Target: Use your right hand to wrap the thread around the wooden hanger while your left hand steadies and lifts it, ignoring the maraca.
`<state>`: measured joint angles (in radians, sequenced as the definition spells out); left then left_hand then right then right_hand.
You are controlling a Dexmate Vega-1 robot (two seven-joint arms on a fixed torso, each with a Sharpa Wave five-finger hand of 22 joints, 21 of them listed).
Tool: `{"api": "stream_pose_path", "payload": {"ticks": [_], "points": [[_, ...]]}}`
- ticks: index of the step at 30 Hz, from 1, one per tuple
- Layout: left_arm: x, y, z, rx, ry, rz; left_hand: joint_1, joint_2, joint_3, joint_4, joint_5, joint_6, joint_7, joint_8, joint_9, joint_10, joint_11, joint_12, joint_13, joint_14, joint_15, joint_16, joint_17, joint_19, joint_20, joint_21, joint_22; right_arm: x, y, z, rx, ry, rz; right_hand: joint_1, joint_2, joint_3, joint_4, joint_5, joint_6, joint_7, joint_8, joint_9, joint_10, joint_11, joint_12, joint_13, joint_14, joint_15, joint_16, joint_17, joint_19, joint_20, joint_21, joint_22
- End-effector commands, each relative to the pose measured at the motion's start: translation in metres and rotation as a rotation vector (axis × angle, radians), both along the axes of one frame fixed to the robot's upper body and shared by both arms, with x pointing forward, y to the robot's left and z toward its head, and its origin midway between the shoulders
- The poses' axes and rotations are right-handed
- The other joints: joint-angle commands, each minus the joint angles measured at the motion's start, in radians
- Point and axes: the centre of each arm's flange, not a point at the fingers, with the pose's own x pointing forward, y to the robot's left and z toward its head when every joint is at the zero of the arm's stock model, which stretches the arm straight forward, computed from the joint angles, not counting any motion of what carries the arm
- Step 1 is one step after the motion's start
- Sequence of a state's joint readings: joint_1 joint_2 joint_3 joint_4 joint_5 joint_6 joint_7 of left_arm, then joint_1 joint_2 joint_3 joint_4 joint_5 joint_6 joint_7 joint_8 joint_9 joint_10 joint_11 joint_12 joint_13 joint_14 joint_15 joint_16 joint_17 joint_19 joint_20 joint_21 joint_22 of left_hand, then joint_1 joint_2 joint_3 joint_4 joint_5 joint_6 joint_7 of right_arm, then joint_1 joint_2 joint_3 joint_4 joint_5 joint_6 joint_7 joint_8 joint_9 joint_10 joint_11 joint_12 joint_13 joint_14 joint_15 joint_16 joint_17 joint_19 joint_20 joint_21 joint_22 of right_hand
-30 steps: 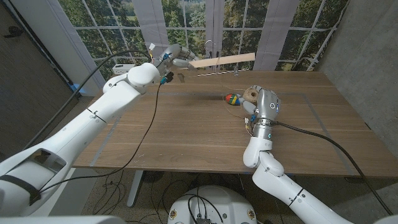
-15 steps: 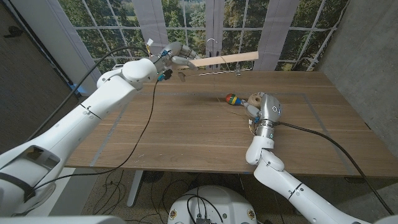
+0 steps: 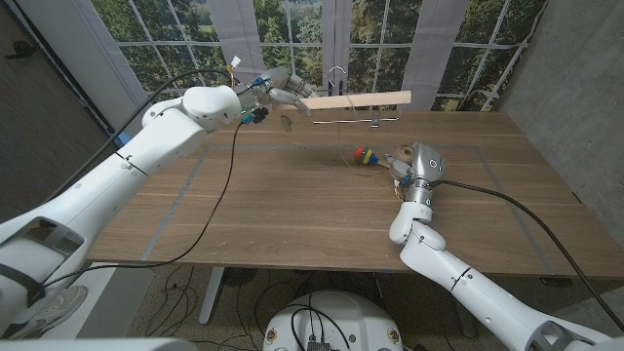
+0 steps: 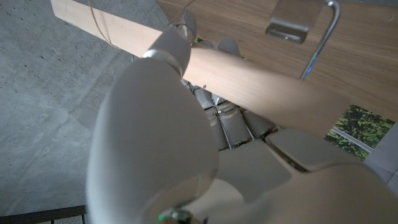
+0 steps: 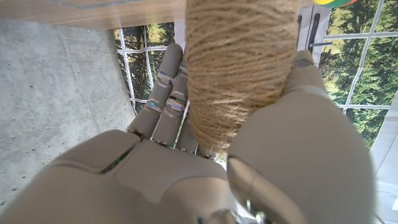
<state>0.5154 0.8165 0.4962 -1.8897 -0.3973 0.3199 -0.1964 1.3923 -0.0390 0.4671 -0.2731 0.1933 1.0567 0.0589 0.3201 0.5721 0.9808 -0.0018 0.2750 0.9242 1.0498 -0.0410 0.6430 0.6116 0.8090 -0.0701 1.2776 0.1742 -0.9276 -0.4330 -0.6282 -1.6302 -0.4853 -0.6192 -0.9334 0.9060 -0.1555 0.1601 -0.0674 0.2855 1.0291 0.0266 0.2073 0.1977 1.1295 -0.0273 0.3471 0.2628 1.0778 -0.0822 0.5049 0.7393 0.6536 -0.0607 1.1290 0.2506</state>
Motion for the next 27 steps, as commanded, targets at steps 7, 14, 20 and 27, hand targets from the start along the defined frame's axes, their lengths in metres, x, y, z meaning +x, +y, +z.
{"api": "stream_pose_path", "payload": {"ticks": [7, 14, 20, 27], "points": [[-0.001, 0.002, -0.003, 0.126, 0.088, -0.07, -0.042, 0.17, 0.155, 0.126, 0.007, 0.009, -0.001, -0.004, 0.005, 0.007, -0.004, -0.005, 0.003, 0.248, -0.156, 0.046, 0.18, 0.032, -0.136, 0.18, 0.006, 0.011, -0.018, 0.062, -0.059, -0.068, -0.048, 0.304, 0.3, -0.009, 0.002, 0.007, 0.087, -0.082, -0.001, 0.003, 0.017, -0.009, -0.008, 0.007, 0.119, -0.138, -0.008, 0.006, -0.009, -0.127, 0.018, -0.01], [-0.003, -0.002, -0.005, 0.179, 0.101, -0.083, -0.042, 0.17, 0.154, 0.125, 0.008, 0.012, -0.002, -0.007, 0.005, 0.011, -0.004, -0.01, -0.001, 0.245, -0.157, 0.044, 0.18, 0.031, -0.136, 0.18, 0.006, 0.012, -0.022, 0.079, -0.065, -0.092, -0.068, 0.305, 0.299, -0.012, 0.003, 0.008, 0.089, -0.08, -0.001, 0.003, 0.019, -0.011, -0.011, 0.01, 0.119, -0.138, -0.011, 0.008, -0.012, -0.128, 0.023, -0.016], [-0.006, -0.004, -0.008, 0.214, 0.112, -0.08, -0.042, 0.17, 0.154, 0.125, 0.008, 0.012, -0.002, -0.009, 0.008, 0.009, -0.004, -0.011, 0.005, 0.244, -0.157, 0.045, 0.183, 0.031, -0.136, 0.18, 0.006, 0.01, -0.023, 0.091, -0.059, -0.131, -0.075, 0.306, 0.3, -0.014, 0.003, 0.009, 0.089, -0.082, -0.001, 0.003, 0.021, -0.009, -0.013, 0.012, 0.119, -0.138, -0.013, 0.009, -0.012, -0.129, 0.027, -0.019], [-0.008, -0.005, -0.012, 0.244, 0.125, -0.072, -0.043, 0.17, 0.154, 0.125, 0.008, 0.013, -0.002, -0.013, 0.01, 0.01, -0.004, -0.014, 0.006, 0.247, -0.16, 0.044, 0.179, 0.031, -0.137, 0.179, 0.006, 0.004, -0.02, 0.108, -0.113, -0.161, -0.069, 0.306, 0.3, -0.017, 0.005, 0.009, 0.088, -0.082, -0.002, 0.003, 0.02, -0.014, -0.018, 0.014, 0.12, -0.138, -0.017, 0.01, -0.014, -0.13, 0.033, -0.025]]}}
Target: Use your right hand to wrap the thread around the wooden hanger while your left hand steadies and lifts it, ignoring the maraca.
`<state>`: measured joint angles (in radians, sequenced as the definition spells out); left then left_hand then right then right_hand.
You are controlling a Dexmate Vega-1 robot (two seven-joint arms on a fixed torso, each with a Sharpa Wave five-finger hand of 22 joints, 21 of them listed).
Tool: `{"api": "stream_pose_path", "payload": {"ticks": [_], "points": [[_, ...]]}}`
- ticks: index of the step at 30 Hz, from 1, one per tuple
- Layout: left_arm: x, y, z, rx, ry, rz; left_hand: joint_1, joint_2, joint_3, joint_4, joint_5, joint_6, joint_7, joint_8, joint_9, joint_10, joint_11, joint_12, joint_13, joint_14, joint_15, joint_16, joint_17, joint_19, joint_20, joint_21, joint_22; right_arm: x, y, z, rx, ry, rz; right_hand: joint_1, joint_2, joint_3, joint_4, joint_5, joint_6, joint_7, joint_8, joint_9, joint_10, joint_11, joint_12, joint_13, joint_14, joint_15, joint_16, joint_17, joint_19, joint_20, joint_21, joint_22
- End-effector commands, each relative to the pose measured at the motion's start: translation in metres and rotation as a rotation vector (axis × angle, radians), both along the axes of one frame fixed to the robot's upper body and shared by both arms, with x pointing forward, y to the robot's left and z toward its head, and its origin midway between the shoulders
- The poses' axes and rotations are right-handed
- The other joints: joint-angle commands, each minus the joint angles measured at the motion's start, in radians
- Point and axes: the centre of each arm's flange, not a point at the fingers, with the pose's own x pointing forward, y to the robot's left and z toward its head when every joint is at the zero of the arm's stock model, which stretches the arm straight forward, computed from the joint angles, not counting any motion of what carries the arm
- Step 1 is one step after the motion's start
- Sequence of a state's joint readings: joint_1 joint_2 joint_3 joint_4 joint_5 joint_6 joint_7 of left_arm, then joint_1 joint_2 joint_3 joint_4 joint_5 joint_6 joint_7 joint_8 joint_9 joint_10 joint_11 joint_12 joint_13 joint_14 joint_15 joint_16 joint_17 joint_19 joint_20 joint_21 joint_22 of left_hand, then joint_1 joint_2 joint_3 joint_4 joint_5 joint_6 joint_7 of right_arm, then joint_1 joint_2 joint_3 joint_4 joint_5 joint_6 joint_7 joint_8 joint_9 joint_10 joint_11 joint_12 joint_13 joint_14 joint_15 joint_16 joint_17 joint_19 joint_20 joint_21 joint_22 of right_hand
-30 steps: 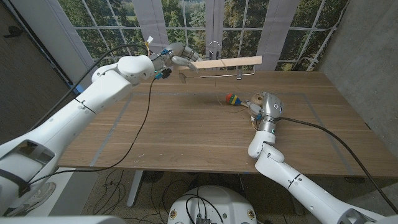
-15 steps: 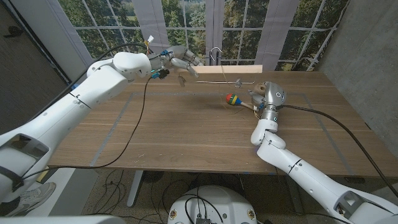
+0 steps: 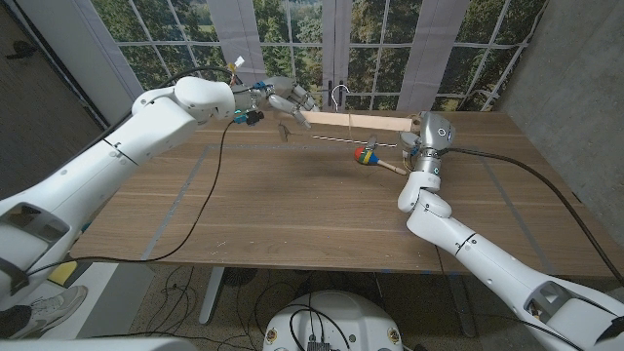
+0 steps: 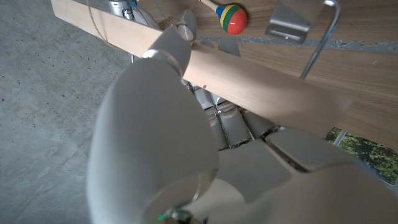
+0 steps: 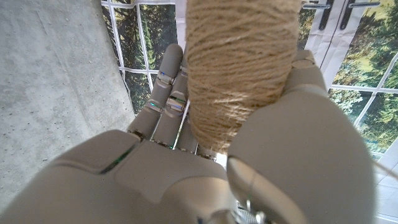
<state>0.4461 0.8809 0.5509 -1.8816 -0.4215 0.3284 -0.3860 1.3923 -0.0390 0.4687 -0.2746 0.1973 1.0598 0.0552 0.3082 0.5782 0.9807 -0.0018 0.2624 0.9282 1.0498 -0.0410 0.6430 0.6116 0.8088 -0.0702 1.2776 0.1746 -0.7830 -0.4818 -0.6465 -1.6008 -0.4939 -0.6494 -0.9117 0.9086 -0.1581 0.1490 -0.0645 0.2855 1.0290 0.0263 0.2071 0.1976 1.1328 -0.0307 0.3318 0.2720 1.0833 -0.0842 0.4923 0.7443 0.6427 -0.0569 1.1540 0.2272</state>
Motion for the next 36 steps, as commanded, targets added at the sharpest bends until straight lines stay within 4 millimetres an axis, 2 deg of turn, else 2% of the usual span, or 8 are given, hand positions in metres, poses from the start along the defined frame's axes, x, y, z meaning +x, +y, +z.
{"api": "stream_pose_path", "payload": {"ticks": [1, 6, 9, 16, 21, 27, 36], "points": [[-0.003, -0.002, -0.008, 0.078, 0.033, 0.004, -0.042, 0.17, 0.153, 0.126, 0.004, 0.011, 0.001, -0.001, 0.004, 0.011, -0.002, -0.002, 0.002, 0.246, -0.159, 0.044, 0.18, 0.031, -0.137, 0.179, 0.005, -0.008, 0.0, 0.039, -0.068, -0.076, -0.007, 0.303, 0.303, -0.006, 0.002, 0.01, 0.089, -0.083, -0.002, 0.003, 0.017, -0.011, -0.003, 0.005, 0.115, -0.136, -0.005, 0.005, -0.003, -0.134, 0.009, -0.002], [-0.004, -0.003, -0.011, 0.094, 0.038, 0.02, -0.042, 0.17, 0.153, 0.125, 0.004, 0.012, 0.004, -0.005, 0.003, 0.011, -0.004, -0.004, 0.004, 0.245, -0.158, 0.045, 0.182, 0.03, -0.138, 0.179, 0.005, -0.019, 0.007, 0.053, -0.124, -0.115, 0.006, 0.304, 0.302, -0.008, 0.003, 0.01, 0.089, -0.084, -0.002, 0.003, 0.018, -0.008, -0.005, 0.007, 0.116, -0.136, -0.006, 0.006, -0.005, -0.136, 0.011, -0.005], [-0.004, -0.003, -0.012, 0.093, 0.038, 0.022, -0.042, 0.17, 0.152, 0.126, 0.004, 0.012, 0.001, -0.006, 0.004, 0.009, -0.004, -0.006, 0.006, 0.245, -0.159, 0.044, 0.182, 0.03, -0.138, 0.179, 0.006, -0.026, 0.014, 0.062, -0.161, -0.147, 0.023, 0.304, 0.302, -0.01, 0.003, 0.011, 0.087, -0.083, -0.003, 0.003, 0.017, -0.015, -0.007, 0.009, 0.115, -0.136, -0.008, 0.007, -0.006, -0.137, 0.014, -0.008], [-0.003, -0.004, -0.017, 0.118, 0.054, 0.026, -0.042, 0.17, 0.152, 0.125, 0.004, 0.011, 0.001, -0.009, 0.006, 0.011, -0.004, -0.009, 0.005, 0.244, -0.159, 0.043, 0.181, 0.03, -0.138, 0.179, 0.006, -0.05, 0.041, 0.081, -0.262, -0.277, 0.081, 0.305, 0.303, -0.012, 0.004, 0.012, 0.09, -0.085, -0.002, 0.003, 0.02, -0.01, -0.009, 0.012, 0.116, -0.136, -0.011, 0.009, -0.009, -0.138, 0.018, -0.012], [-0.003, -0.002, -0.019, 0.116, 0.056, 0.039, -0.041, 0.171, 0.152, 0.125, 0.004, 0.012, 0.001, -0.01, 0.008, 0.012, -0.004, -0.01, 0.007, 0.244, -0.162, 0.043, 0.182, 0.031, -0.138, 0.179, 0.006, -0.065, 0.055, 0.092, -0.306, -0.384, 0.112, 0.307, 0.303, -0.015, 0.005, 0.013, 0.091, -0.087, -0.002, 0.003, 0.022, -0.019, -0.012, 0.014, 0.118, -0.137, -0.014, 0.01, -0.012, -0.14, 0.022, -0.016], [0.001, -0.002, -0.022, 0.131, 0.067, 0.056, -0.04, 0.171, 0.152, 0.124, 0.004, 0.014, 0.003, -0.012, 0.006, 0.013, -0.002, -0.011, 0.008, 0.244, -0.161, 0.043, 0.181, 0.031, -0.138, 0.179, 0.006, -0.076, 0.066, 0.098, -0.342, -0.469, 0.12, 0.308, 0.303, -0.017, 0.006, 0.013, 0.091, -0.089, -0.002, 0.003, 0.023, -0.018, -0.015, 0.015, 0.119, -0.137, -0.016, 0.012, -0.014, -0.14, 0.026, -0.019], [0.01, 0.002, -0.022, 0.124, 0.08, 0.088, -0.039, 0.171, 0.152, 0.123, 0.003, 0.012, 0.001, -0.016, 0.01, 0.011, -0.002, -0.015, 0.01, 0.245, -0.162, 0.043, 0.181, 0.031, -0.139, 0.178, 0.006, -0.092, 0.07, 0.103, -0.357, -0.565, 0.11, 0.31, 0.303, -0.021, 0.006, 0.015, 0.091, -0.09, -0.002, 0.003, 0.024, -0.017, -0.02, 0.018, 0.122, -0.137, -0.019, 0.014, -0.017, -0.14, 0.032, -0.023]]}}
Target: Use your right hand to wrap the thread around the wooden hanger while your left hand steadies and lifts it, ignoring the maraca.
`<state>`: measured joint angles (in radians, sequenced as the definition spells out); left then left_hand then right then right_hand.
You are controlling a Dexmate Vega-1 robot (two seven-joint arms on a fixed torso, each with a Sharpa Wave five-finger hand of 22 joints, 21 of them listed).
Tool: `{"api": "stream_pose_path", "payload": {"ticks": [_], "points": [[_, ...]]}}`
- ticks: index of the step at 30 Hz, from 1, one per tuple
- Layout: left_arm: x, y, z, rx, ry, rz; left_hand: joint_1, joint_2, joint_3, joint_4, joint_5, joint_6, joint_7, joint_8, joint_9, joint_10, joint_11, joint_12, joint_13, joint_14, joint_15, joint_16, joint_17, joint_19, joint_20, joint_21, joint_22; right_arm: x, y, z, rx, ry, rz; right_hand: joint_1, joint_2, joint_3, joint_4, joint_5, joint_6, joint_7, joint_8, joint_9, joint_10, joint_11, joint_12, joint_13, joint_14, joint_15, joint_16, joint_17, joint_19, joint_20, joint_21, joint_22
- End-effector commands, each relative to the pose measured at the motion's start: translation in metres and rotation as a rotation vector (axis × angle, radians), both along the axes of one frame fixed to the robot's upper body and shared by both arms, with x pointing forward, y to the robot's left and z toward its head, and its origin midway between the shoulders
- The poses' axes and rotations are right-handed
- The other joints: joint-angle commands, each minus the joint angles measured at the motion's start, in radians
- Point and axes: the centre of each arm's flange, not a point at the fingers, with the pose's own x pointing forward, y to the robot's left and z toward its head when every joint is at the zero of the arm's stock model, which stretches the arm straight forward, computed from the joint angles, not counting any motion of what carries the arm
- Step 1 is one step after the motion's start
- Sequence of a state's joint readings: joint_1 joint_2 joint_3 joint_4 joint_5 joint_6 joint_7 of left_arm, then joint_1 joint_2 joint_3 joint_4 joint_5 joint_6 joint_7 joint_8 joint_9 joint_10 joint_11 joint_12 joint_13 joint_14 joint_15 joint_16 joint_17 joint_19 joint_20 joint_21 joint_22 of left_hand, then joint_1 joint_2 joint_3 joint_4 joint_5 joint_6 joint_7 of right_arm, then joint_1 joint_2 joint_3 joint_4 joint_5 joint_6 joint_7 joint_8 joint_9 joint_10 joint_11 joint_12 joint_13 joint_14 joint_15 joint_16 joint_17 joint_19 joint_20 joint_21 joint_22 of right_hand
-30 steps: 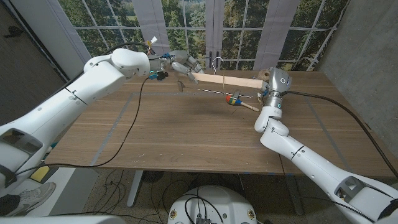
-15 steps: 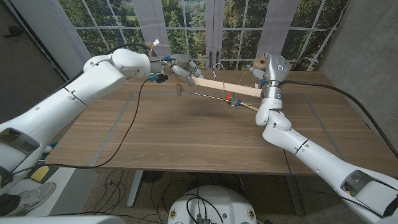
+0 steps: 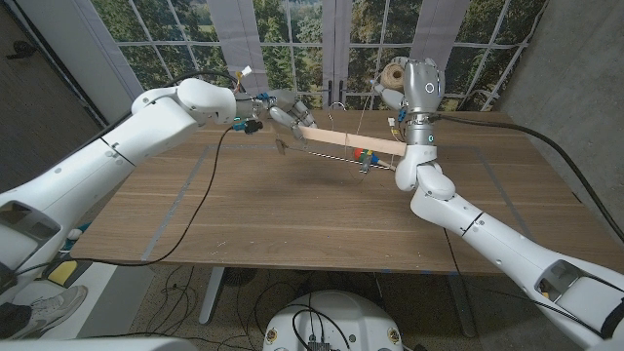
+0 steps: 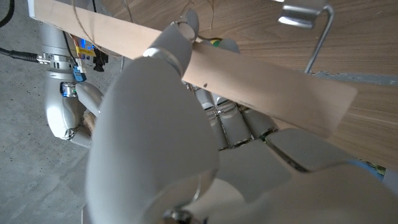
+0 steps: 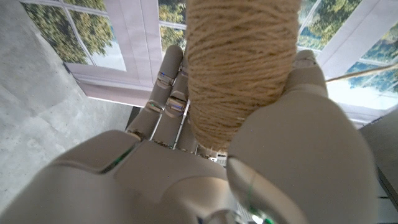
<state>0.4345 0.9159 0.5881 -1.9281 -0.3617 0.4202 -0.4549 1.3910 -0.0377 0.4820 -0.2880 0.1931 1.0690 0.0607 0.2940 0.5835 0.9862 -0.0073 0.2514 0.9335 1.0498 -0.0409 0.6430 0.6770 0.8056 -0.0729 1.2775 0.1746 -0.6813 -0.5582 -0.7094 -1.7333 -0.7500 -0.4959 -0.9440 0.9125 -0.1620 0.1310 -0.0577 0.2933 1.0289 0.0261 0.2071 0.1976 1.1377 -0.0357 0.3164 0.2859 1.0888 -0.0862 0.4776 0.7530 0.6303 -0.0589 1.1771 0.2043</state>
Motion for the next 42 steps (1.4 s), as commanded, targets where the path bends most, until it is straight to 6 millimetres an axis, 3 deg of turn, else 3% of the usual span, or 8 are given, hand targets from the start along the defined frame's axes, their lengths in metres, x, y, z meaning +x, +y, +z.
{"api": "stream_pose_path", "payload": {"ticks": [1, 8, 28, 42], "points": [[0.01, 0.004, -0.003, 0.005, 0.012, 0.046, -0.038, 0.17, 0.139, 0.137, 0.007, 0.003, -0.005, -0.002, 0.005, 0.005, 0.005, -0.005, 0.003, 0.247, -0.161, 0.042, 0.113, 0.034, -0.136, 0.178, 0.006, -0.031, 0.017, 0.012, -0.063, -0.189, 0.022, 0.307, 0.307, -0.003, -0.001, 0.007, 0.091, -0.09, -0.002, 0.003, 0.019, -0.013, -0.005, 0.004, 0.116, -0.135, -0.004, 0.006, -0.005, -0.138, 0.009, 0.0], [0.014, 0.003, -0.001, 0.024, 0.024, 0.029, -0.037, 0.171, 0.139, 0.136, 0.006, 0.002, -0.004, -0.004, 0.009, 0.008, 0.004, -0.008, 0.003, 0.247, -0.162, 0.041, 0.112, 0.034, -0.136, 0.178, 0.006, -0.042, 0.019, 0.017, -0.083, -0.231, -0.004, 0.308, 0.307, -0.007, 0.0, 0.008, 0.092, -0.092, -0.003, 0.003, 0.019, -0.017, -0.01, 0.007, 0.116, -0.135, -0.008, 0.007, -0.008, -0.138, 0.014, -0.003], [0.03, 0.012, 0.003, 0.025, 0.02, 0.089, -0.03, 0.173, 0.143, 0.133, 0.004, 0.006, 0.001, -0.014, 0.013, 0.008, 0.011, -0.018, 0.002, 0.253, -0.167, 0.029, 0.091, 0.033, -0.136, 0.173, 0.004, -0.046, 0.017, 0.031, -0.078, -0.278, -0.025, 0.311, 0.307, -0.013, 0.002, 0.01, 0.093, -0.093, -0.002, 0.004, 0.024, -0.017, -0.015, 0.012, 0.117, -0.135, -0.014, 0.011, -0.015, -0.139, 0.022, -0.007], [0.048, 0.014, 0.008, -0.08, 0.029, 0.117, -0.021, 0.178, 0.151, 0.13, -0.001, -0.002, 0.006, -0.022, 0.021, 0.008, 0.014, -0.025, -0.002, 0.268, -0.169, 0.009, 0.049, 0.04, -0.137, 0.168, 0.003, -0.082, 0.02, 0.015, -0.088, -0.348, -0.056, 0.313, 0.308, -0.017, 0.004, 0.012, 0.093, -0.097, -0.003, 0.004, 0.027, -0.019, -0.018, 0.018, 0.117, -0.135, -0.018, 0.013, -0.018, -0.138, 0.028, -0.009]]}}
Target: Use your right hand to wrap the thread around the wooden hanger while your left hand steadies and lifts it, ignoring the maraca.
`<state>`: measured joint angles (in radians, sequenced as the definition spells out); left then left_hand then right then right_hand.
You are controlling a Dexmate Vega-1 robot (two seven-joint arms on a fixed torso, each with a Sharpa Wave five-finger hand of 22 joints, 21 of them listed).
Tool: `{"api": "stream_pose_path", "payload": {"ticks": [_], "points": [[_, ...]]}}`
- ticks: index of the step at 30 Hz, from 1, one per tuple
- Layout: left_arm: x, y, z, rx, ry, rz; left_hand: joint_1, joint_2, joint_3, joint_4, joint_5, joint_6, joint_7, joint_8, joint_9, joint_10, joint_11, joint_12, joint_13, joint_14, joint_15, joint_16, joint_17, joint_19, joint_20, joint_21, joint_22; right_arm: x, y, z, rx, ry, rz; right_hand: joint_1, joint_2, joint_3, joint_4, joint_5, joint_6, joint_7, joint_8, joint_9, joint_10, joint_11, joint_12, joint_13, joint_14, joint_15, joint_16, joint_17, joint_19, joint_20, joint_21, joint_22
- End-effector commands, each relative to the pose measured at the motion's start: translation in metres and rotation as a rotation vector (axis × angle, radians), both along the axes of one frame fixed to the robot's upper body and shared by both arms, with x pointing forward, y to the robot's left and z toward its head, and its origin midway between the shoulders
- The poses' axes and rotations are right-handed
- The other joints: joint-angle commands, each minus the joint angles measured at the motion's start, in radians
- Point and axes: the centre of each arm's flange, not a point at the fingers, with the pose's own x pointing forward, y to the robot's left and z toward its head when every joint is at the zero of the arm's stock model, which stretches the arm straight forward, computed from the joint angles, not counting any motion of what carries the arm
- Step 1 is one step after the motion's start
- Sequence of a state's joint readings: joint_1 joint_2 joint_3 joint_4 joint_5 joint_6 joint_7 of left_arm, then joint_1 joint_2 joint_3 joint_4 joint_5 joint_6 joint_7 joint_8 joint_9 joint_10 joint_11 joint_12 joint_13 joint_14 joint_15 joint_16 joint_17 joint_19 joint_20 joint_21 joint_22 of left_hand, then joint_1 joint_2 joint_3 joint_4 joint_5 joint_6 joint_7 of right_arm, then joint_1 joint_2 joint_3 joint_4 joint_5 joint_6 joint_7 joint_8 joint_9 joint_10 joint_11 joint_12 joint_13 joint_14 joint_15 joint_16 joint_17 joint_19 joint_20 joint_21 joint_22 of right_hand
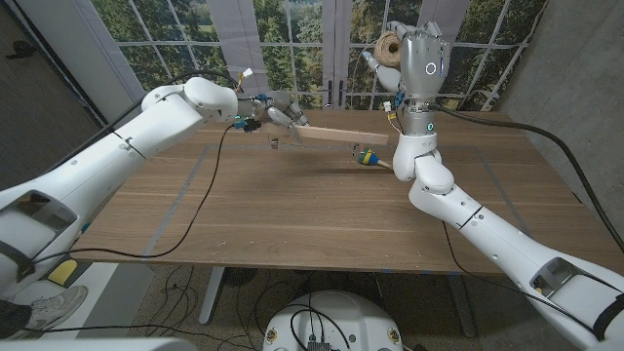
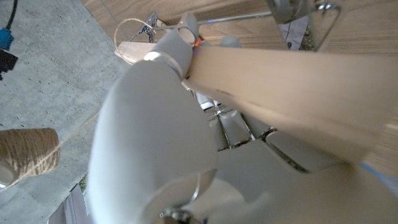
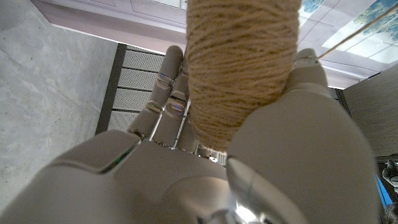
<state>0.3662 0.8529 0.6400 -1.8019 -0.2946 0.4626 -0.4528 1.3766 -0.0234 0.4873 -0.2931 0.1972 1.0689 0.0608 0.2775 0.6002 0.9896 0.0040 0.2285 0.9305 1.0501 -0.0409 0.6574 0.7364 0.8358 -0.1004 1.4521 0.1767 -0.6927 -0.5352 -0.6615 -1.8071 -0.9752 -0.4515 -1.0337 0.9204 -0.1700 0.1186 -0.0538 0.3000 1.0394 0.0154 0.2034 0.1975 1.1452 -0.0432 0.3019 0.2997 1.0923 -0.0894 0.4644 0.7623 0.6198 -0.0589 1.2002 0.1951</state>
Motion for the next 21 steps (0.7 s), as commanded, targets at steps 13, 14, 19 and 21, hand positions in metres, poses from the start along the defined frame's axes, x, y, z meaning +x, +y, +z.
{"api": "stream_pose_path", "payload": {"ticks": [13, 14, 19, 21], "points": [[0.024, -0.008, 0.006, -0.149, 0.002, -0.001, -0.005, 0.166, 0.153, 0.136, -0.007, 0.004, 0.007, -0.008, 0.006, 0.004, -0.001, -0.005, 0.0, 0.272, -0.171, -0.023, -0.038, 0.014, -0.111, -0.011, 0.0, -0.065, 0.005, -0.059, 0.066, -0.021, -0.049, 0.307, 0.317, -0.01, 0.002, 0.006, 0.083, -0.086, 0.001, 0.005, 0.023, -0.016, -0.008, 0.007, 0.115, -0.133, -0.009, 0.007, -0.014, -0.138, 0.009, -0.001], [0.024, -0.008, 0.006, -0.154, 0.001, -0.007, -0.005, 0.166, 0.153, 0.136, -0.007, 0.003, 0.007, -0.009, 0.006, 0.004, 0.001, -0.005, 0.001, 0.273, -0.171, -0.024, -0.042, 0.014, -0.111, -0.011, 0.0, -0.067, 0.006, -0.062, 0.07, -0.015, -0.051, 0.307, 0.317, -0.01, 0.002, 0.006, 0.083, -0.086, 0.001, 0.005, 0.024, -0.013, -0.008, 0.008, 0.115, -0.133, -0.009, 0.007, -0.015, -0.138, 0.009, -0.001], [0.022, -0.01, 0.007, -0.176, -0.01, -0.007, -0.003, 0.166, 0.157, 0.135, -0.008, 0.003, 0.005, -0.01, 0.009, 0.003, 0.002, -0.006, -0.001, 0.277, -0.172, -0.034, -0.059, 0.017, -0.111, -0.014, 0.0, -0.075, 0.009, -0.082, 0.088, 0.013, -0.042, 0.308, 0.317, -0.012, 0.003, 0.007, 0.084, -0.087, 0.001, 0.005, 0.024, -0.018, -0.01, 0.009, 0.116, -0.133, -0.011, 0.009, -0.017, -0.138, 0.011, -0.002], [0.02, -0.01, 0.007, -0.181, -0.019, -0.005, -0.003, 0.165, 0.158, 0.135, -0.008, 0.003, 0.006, -0.011, 0.009, 0.001, 0.001, -0.006, 0.002, 0.282, -0.17, -0.039, -0.07, 0.019, -0.112, -0.015, 0.0, -0.078, 0.009, -0.091, 0.1, 0.026, -0.041, 0.309, 0.317, -0.013, 0.003, 0.007, 0.083, -0.088, 0.001, 0.005, 0.024, -0.017, -0.011, 0.01, 0.116, -0.133, -0.011, 0.009, -0.018, -0.138, 0.012, -0.002]]}}
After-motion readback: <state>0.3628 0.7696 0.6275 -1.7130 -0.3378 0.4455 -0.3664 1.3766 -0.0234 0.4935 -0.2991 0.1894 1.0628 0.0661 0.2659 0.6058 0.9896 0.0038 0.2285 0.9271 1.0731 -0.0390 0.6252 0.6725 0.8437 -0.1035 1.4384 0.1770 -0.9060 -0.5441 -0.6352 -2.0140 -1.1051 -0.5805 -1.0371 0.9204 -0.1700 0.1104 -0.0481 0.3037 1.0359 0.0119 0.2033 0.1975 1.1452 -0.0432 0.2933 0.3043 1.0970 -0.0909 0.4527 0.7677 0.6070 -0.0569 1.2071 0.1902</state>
